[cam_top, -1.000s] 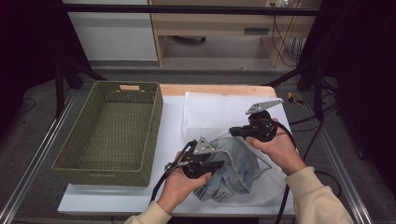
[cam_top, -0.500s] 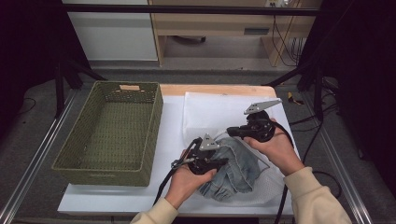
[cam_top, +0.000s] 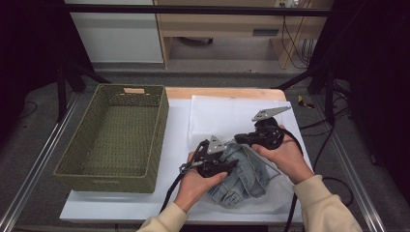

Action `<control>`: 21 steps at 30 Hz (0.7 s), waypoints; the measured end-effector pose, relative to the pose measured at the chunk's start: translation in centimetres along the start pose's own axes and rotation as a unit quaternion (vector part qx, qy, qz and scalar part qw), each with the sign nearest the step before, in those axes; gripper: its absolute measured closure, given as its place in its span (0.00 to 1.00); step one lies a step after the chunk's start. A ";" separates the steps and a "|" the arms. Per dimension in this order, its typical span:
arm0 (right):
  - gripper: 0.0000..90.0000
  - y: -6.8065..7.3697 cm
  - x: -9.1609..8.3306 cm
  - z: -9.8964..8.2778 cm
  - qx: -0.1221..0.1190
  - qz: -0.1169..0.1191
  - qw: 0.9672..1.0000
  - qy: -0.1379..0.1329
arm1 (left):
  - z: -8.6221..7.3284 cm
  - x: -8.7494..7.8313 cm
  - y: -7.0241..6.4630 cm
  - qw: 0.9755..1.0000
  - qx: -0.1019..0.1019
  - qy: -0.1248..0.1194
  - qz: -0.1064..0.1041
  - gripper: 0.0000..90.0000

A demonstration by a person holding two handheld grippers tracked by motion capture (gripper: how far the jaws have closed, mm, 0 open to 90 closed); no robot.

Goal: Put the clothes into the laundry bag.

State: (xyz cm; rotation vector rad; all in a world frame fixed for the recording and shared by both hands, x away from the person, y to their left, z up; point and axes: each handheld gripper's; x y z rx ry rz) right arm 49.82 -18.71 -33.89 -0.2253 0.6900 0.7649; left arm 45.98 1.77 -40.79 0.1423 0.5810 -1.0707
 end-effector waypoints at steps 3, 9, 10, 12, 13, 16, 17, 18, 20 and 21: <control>0.99 0.1 0.1 -0.2 0.000 0.001 1.000 -0.001 | -0.3 -1.1 -0.1 1.000 0.002 -0.016 -0.005 0.45; 0.99 1.0 0.0 -0.9 0.005 0.010 1.000 -0.011 | -1.0 -3.9 -1.1 0.999 0.024 -0.045 -0.001 0.42; 0.99 1.2 0.0 -1.2 0.008 0.011 1.000 -0.010 | -1.1 -4.3 -1.2 0.998 0.025 -0.049 -0.002 0.42; 0.99 1.6 0.1 -1.5 0.007 0.013 1.000 -0.011 | -1.3 -5.0 -1.4 0.998 0.025 -0.060 -0.003 0.43; 0.99 1.8 0.0 -1.6 0.008 0.015 1.000 -0.013 | -1.5 -5.4 -1.5 0.998 0.025 -0.062 -0.002 0.44; 0.99 2.3 0.0 -2.1 0.011 0.024 0.999 -0.021 | -2.0 -6.1 -1.5 0.997 0.024 -0.069 -0.003 0.45; 0.99 2.4 0.0 -2.2 0.012 0.028 0.999 -0.022 | -2.1 -6.3 -1.5 0.997 0.023 -0.068 -0.002 0.45; 0.99 2.6 0.1 -2.4 0.012 0.029 0.999 -0.025 | -2.3 -6.4 -1.4 0.998 0.023 -0.062 -0.003 0.45; 0.99 2.8 0.2 -2.7 0.015 0.032 0.999 -0.027 | -2.5 -6.7 -1.1 0.998 0.020 -0.055 -0.005 0.48; 0.99 3.0 0.2 -2.9 0.012 0.031 0.999 -0.028 | -2.6 -6.8 -1.1 0.998 0.019 -0.056 -0.006 0.48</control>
Point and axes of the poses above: each handheld gripper's, and its own axes: x roughly forward along the jaws, z roughly out of its top, y roughly to its left, and after that the axes turned 9 degrees about -z, right-handed
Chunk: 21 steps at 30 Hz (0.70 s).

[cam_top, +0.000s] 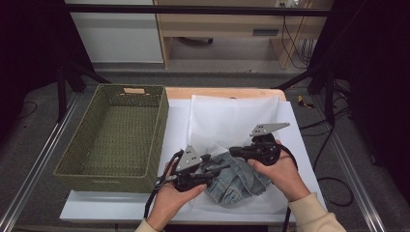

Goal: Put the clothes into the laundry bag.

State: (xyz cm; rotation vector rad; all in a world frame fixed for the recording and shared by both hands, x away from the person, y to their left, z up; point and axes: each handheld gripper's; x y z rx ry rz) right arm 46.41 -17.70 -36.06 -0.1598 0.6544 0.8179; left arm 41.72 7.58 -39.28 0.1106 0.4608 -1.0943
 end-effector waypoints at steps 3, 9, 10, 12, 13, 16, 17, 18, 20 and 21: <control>0.99 0.1 -0.1 -0.7 0.005 0.005 1.000 -0.009 | -0.5 -0.2 0.1 1.000 -0.003 0.002 0.000 0.48; 0.99 0.1 -0.3 -2.1 0.018 0.006 0.999 -0.028 | -1.3 -0.3 -0.1 1.000 -0.011 0.000 0.003 0.52; 0.99 0.1 -0.3 -2.3 0.019 0.006 0.999 -0.030 | -1.5 -0.3 -0.2 1.000 -0.014 -0.001 -0.001 0.52; 0.99 0.2 -0.4 -2.6 0.021 0.001 0.999 -0.036 | -1.7 -0.3 -0.4 1.000 -0.020 0.000 -0.009 0.54; 0.99 0.3 -0.4 -2.7 0.022 0.002 0.999 -0.040 | -1.8 -0.3 -0.5 1.000 -0.019 0.001 -0.009 0.55; 0.99 0.5 -0.3 -3.0 0.013 -0.011 0.999 -0.047 | -2.1 -0.4 -0.8 1.000 -0.025 0.000 -0.007 0.61; 0.99 0.6 -0.2 -3.1 0.007 -0.017 0.999 -0.041 | -2.1 -0.4 -0.8 1.000 -0.027 -0.001 -0.006 0.63; 0.99 0.7 -0.2 -3.1 0.006 -0.020 0.999 -0.039 | -2.2 -0.5 -0.9 0.999 -0.030 -0.001 -0.009 0.67; 0.99 0.7 -0.2 -3.3 0.008 -0.021 0.999 -0.046 | -2.5 -0.4 -1.0 0.999 -0.035 0.000 -0.011 0.74; 0.99 0.7 -0.2 -3.4 0.010 -0.022 0.999 -0.047 | -2.6 -0.3 -1.1 0.999 -0.037 0.004 -0.014 0.77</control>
Point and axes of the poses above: each handheld gripper's, and its own axes: x roughly forward along the jaws, z roughly out of its top, y roughly to its left, and after that the axes turned 9 degrees about -z, right-handed
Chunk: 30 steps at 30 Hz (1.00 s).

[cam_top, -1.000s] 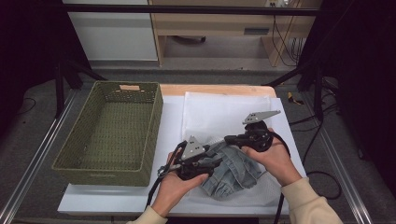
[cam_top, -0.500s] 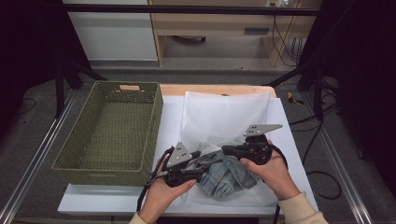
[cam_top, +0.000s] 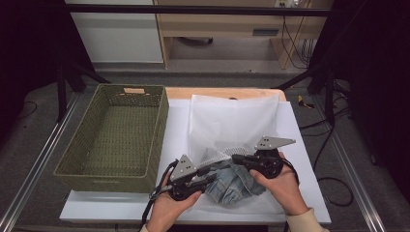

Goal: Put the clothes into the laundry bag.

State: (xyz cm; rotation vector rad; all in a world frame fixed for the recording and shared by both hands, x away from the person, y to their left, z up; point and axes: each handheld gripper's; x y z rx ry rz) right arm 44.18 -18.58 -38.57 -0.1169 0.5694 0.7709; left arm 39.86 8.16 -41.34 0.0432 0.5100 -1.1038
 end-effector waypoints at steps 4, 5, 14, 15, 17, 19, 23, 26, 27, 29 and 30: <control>0.99 0.0 0.1 -0.5 0.006 -0.001 1.000 0.000 | -0.7 0.4 -0.4 1.000 -0.003 0.009 -0.012 0.89; 0.99 0.0 0.1 -0.6 0.008 -0.001 1.000 0.000 | -0.9 0.5 -0.6 1.000 -0.003 0.011 -0.016 0.91; 0.99 -0.1 0.3 -0.9 0.011 -0.001 1.000 0.000 | -1.1 0.8 -1.6 0.999 0.004 0.021 -0.031 1.00; 0.99 -0.1 0.3 -0.9 0.012 -0.001 1.000 0.000 | -1.2 0.7 -1.7 0.999 0.004 0.021 -0.033 1.00; 0.99 -0.1 0.3 -0.9 0.013 -0.001 1.000 0.000 | -1.4 0.8 -1.8 0.999 0.003 0.023 -0.032 1.00; 0.99 -0.1 0.4 -0.9 0.014 -0.001 1.000 0.001 | -1.7 0.8 -2.0 0.999 0.001 0.024 -0.021 1.00; 0.99 -0.1 0.5 -1.0 0.014 -0.001 1.000 0.002 | -2.6 1.0 -2.2 0.999 -0.005 0.036 -0.022 1.00; 0.99 -0.1 0.7 -1.0 0.013 -0.001 1.000 0.004 | -2.9 1.2 -2.0 0.999 -0.016 0.040 -0.032 1.00; 0.99 -0.1 0.7 -1.0 0.012 -0.002 1.000 0.005 | -2.9 1.2 -2.1 0.998 -0.021 0.040 -0.038 1.00; 0.99 -0.1 0.8 -1.0 0.012 -0.001 1.000 0.006 | -2.8 1.3 -2.3 0.998 -0.020 0.045 -0.046 1.00; 0.99 -0.1 0.8 -1.0 0.013 -0.001 1.000 0.006 | -2.8 1.4 -2.5 0.997 -0.017 0.049 -0.048 1.00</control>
Point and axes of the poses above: each handheld gripper's, and its own axes: x roughly forward along the jaws, z roughly out of its top, y roughly to its left, and after that the axes turned 9 degrees about -z, right-handed
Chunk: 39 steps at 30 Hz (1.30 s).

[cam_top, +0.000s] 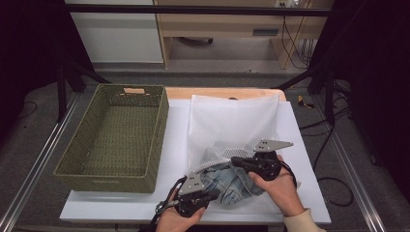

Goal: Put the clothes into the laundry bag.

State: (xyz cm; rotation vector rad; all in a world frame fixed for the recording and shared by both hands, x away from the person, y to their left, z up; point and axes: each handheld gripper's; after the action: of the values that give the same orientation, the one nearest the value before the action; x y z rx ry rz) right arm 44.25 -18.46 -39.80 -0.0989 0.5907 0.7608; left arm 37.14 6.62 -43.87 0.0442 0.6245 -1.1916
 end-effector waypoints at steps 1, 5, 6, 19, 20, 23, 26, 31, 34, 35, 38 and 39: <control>0.99 0.0 0.0 0.0 0.001 0.000 1.000 0.000 | 0.0 0.1 -0.1 1.000 0.003 0.007 0.000 1.00; 0.99 0.0 0.1 0.0 0.001 -0.001 1.000 0.000 | -0.5 1.2 0.5 0.999 0.002 0.029 0.018 1.00; 0.99 0.0 0.1 0.0 0.000 0.001 1.000 0.000 | -0.4 1.4 0.7 0.999 0.002 0.030 0.023 1.00; 0.99 0.6 1.0 0.2 -0.012 0.003 1.000 0.012 | 0.5 2.8 4.3 0.998 -0.009 0.022 0.060 1.00; 0.99 0.6 1.0 0.2 -0.013 0.002 1.000 0.012 | 0.6 2.9 4.5 0.998 -0.010 0.021 0.061 1.00; 0.99 0.8 1.2 0.2 -0.014 0.003 1.000 0.015 | 0.9 3.2 4.9 0.997 -0.010 0.023 0.067 1.00; 0.99 0.9 1.3 0.2 -0.017 0.003 1.000 0.015 | 1.0 3.3 5.1 0.997 -0.011 0.023 0.071 1.00; 0.99 0.9 1.3 0.2 -0.017 0.003 1.000 0.015 | 1.3 3.7 5.5 0.996 -0.010 0.025 0.080 1.00; 0.99 0.9 1.2 0.2 -0.017 0.003 1.000 0.015 | 1.5 4.0 5.8 0.996 -0.009 0.026 0.086 1.00; 0.99 0.9 1.2 0.2 -0.016 0.005 1.000 0.015 | 1.6 4.1 5.9 0.996 -0.006 0.027 0.089 1.00; 0.99 0.9 1.3 0.2 -0.017 0.007 1.000 0.014 | 2.0 4.3 6.2 0.995 -0.004 0.026 0.095 1.00; 0.99 0.9 1.3 0.2 -0.017 0.007 1.000 0.015 | 2.1 4.4 6.4 0.995 -0.005 0.024 0.098 1.00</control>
State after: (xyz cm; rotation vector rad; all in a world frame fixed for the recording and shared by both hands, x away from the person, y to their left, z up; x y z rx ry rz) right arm 44.43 -16.94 -40.19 -0.1372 0.6074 0.7843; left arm 44.61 4.67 -46.02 0.1231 0.6526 -0.9998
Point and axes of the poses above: each handheld gripper's, and its own axes: x roughly forward along the jaws, z roughly out of its top, y roughly to its left, and after that the axes turned 9 degrees about -z, right-handed
